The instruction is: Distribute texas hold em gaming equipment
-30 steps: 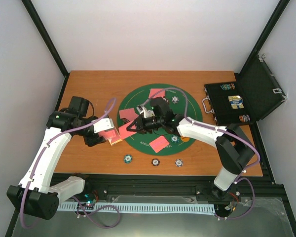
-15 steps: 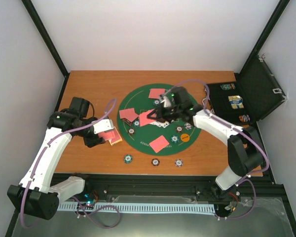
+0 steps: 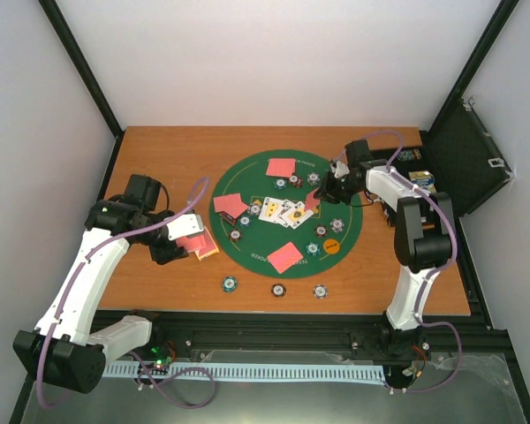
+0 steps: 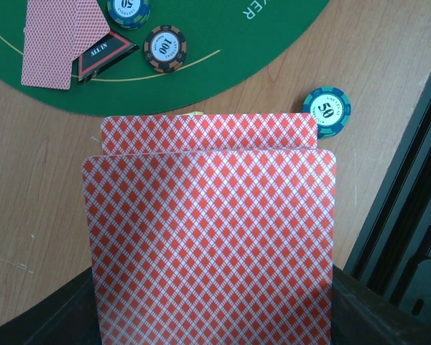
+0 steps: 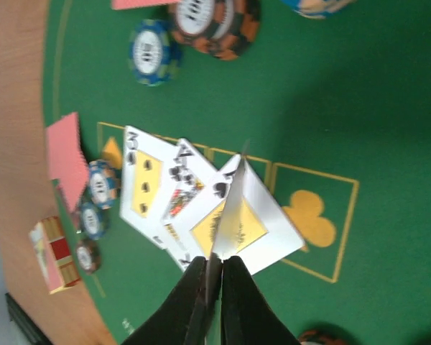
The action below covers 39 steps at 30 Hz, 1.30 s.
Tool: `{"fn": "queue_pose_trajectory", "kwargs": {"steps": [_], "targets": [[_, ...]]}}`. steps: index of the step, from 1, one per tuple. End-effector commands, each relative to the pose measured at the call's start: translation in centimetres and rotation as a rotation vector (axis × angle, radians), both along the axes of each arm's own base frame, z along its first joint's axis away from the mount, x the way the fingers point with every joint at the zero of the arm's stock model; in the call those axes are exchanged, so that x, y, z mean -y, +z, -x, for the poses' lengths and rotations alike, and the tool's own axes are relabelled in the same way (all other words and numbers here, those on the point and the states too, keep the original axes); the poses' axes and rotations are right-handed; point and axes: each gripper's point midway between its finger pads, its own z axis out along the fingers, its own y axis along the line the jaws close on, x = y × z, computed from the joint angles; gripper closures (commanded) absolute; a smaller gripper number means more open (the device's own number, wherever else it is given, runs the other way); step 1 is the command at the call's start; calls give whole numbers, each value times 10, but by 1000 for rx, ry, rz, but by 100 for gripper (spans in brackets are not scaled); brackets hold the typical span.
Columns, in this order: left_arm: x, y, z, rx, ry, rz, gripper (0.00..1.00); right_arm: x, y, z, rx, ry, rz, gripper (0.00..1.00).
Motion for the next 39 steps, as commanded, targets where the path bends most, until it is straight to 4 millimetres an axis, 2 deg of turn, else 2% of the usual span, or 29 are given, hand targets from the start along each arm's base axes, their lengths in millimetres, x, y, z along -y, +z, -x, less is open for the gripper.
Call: {"fn": "queue_pose_trajectory", "kwargs": {"steps": [1, 4, 7, 9, 15, 18, 21, 23, 26, 28, 33, 39], "targets": [[-1, 5, 0, 21, -9, -3, 98, 16, -21, -4, -34, 20, 91, 91], [-1, 3, 2, 17, -10, -4, 98, 20, -31, -5, -61, 21, 106, 89], [-2, 2, 3, 17, -11, -6, 98, 29, -40, -5, -81, 17, 168, 82], [-2, 3, 3, 24, -12, -7, 98, 34, -41, -7, -82, 15, 206, 76], [0, 7, 0, 31, -14, 2, 98, 59, -35, -17, -70, -25, 359, 64], [0, 9, -1, 23, -12, -2, 98, 70, -20, -18, -37, -58, 415, 58], [0, 10, -1, 30, -18, -1, 98, 64, 10, -14, 37, -83, 357, 52], [1, 10, 0, 28, -21, 4, 98, 50, 35, -8, 91, -95, 270, 44], [2, 8, 0, 18, -19, 13, 98, 11, 67, 9, 176, -60, 131, 35], [3, 7, -1, 12, -14, 16, 98, -23, 78, 30, 200, -3, 55, 30], [2, 5, 0, 10, -14, 13, 98, -98, 90, 82, 198, 114, -120, 22], [3, 6, -1, 19, -11, 21, 98, -165, 101, 133, 196, 232, -257, 13]]}}
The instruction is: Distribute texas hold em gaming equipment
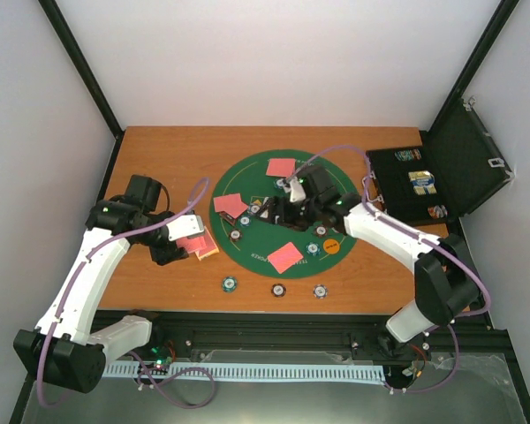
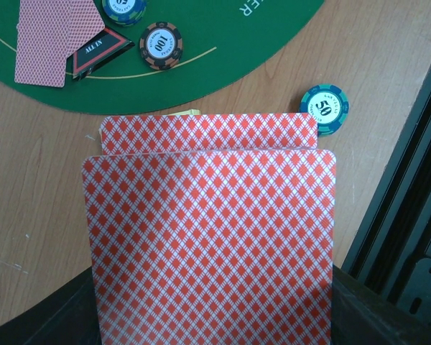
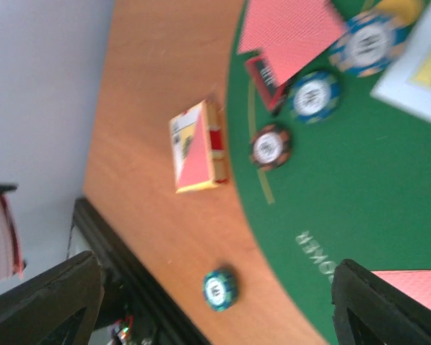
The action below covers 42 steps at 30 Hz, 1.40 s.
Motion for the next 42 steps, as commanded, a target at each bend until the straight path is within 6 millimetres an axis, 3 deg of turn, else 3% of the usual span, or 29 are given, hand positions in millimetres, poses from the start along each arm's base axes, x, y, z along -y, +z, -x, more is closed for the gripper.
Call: {"fn": "queue_pose_trajectory", "kwargs": {"steps": [1, 6, 14, 27, 42], "targets": [[4, 10, -2, 28, -9, 27, 98, -49, 31, 22, 19, 56, -164, 12], [7, 13, -2, 14, -8, 44, 98, -85, 34, 48, 6, 123, -225, 11], [7, 13, -1, 17, -9, 45, 98, -120, 43, 72, -16, 191, -335, 12], [7, 13, -3, 18, -7, 46, 98, -148, 39, 89, -61, 263, -383, 14], [9, 7, 0, 2, -22, 49, 98, -198, 33, 111, -104, 362, -428, 14]]}}
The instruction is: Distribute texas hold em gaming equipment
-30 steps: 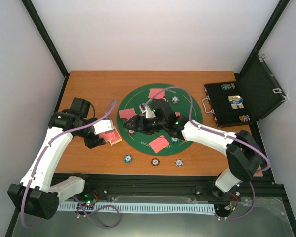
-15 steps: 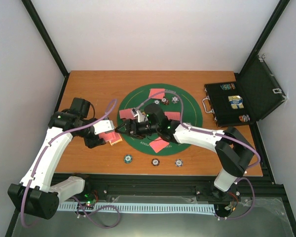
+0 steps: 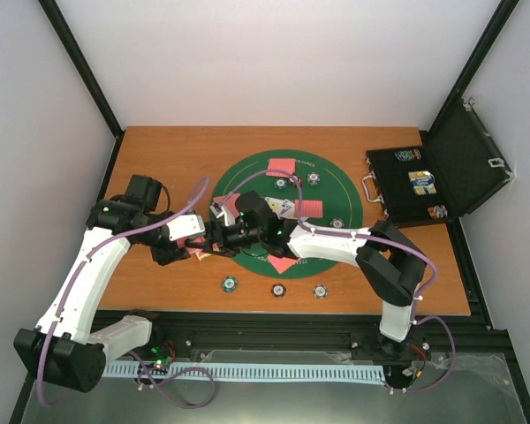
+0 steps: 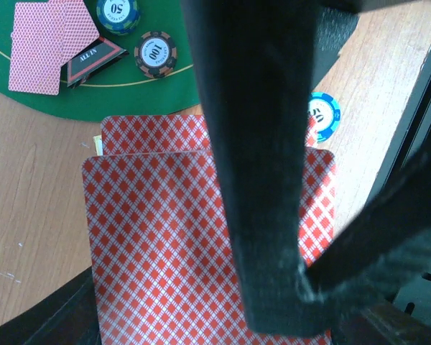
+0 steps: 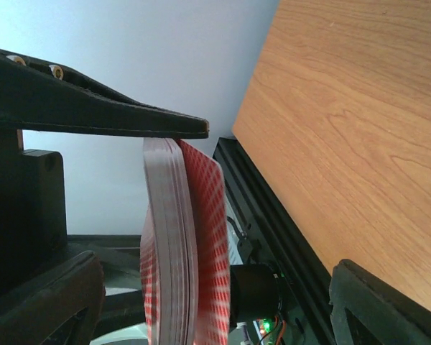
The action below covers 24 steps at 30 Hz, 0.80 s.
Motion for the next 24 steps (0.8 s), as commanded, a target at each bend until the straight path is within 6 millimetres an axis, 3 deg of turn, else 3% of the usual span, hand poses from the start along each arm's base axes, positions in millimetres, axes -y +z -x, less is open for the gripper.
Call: {"fn": "queue_pose_trajectory", "kwargs": {"steps": [1, 7, 15, 24], "targets": [[5, 6, -1, 10, -16, 25, 98, -17, 16, 5, 16, 27, -59, 14], [4, 7, 0, 12, -19, 24, 98, -28, 9, 7, 4, 49, -54, 14], [4, 8, 2, 8, -19, 25, 98, -35, -20, 2, -41, 42, -21, 17], [3, 10, 2, 24, -25, 15, 98, -16, -51, -18, -89, -8, 29, 28]]}}
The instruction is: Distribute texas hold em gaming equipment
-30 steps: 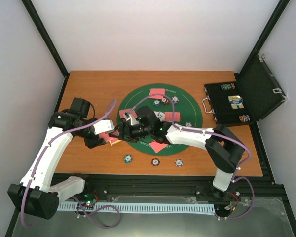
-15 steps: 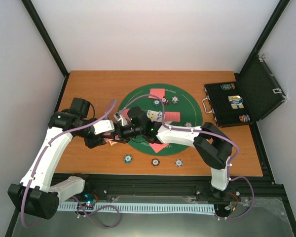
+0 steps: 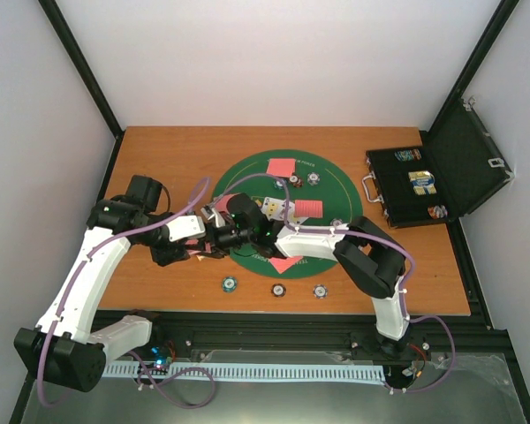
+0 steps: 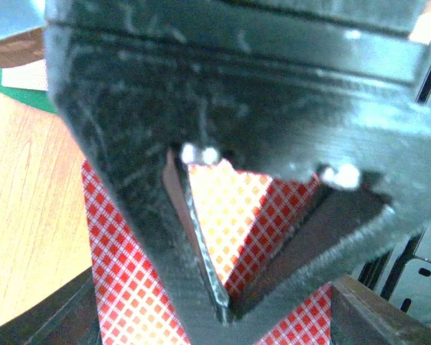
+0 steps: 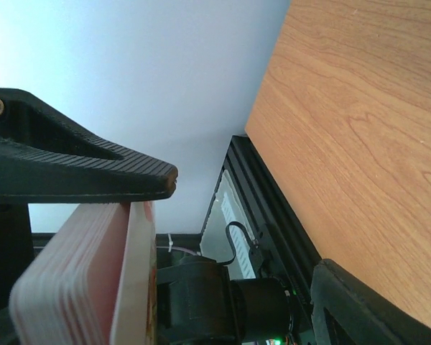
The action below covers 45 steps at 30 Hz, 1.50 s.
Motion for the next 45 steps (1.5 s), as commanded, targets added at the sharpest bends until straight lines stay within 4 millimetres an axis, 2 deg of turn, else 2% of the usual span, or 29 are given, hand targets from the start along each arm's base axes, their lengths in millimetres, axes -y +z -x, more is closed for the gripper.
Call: {"fn": "queue_pose_trajectory", "kwargs": {"steps": [1, 9, 13, 19, 23, 31, 34, 37, 39, 41, 45], "targets": [[4, 11, 0, 36, -26, 21, 98, 19, -35, -18, -42, -60, 72, 29], [4, 13, -1, 40, -23, 23, 98, 46, -50, -23, -42, -86, 128, 34], [4, 13, -2, 40, -21, 23, 98, 53, -50, -26, -33, -92, 151, 38], [1, 10, -3, 41, -16, 5, 98, 64, -37, -33, -3, -107, 162, 47], [0, 4, -5, 37, -12, -3, 98, 71, -29, -33, 16, -109, 170, 58], [0, -5, -7, 24, -3, -6, 98, 79, -5, -36, 39, -130, 135, 94], [-3, -11, -8, 22, -1, -22, 98, 87, 2, -42, 58, -148, 143, 97], [-6, -20, -11, 24, 4, -45, 98, 112, 6, -56, 78, -183, 175, 97], [-7, -26, -13, 18, 9, -57, 98, 137, 7, -71, 88, -226, 196, 97], [-8, -33, -16, 7, 15, -64, 98, 172, 6, -92, 79, -292, 225, 97], [-7, -46, -27, -3, 30, -71, 98, 233, 3, -121, 94, -391, 294, 97]]}}
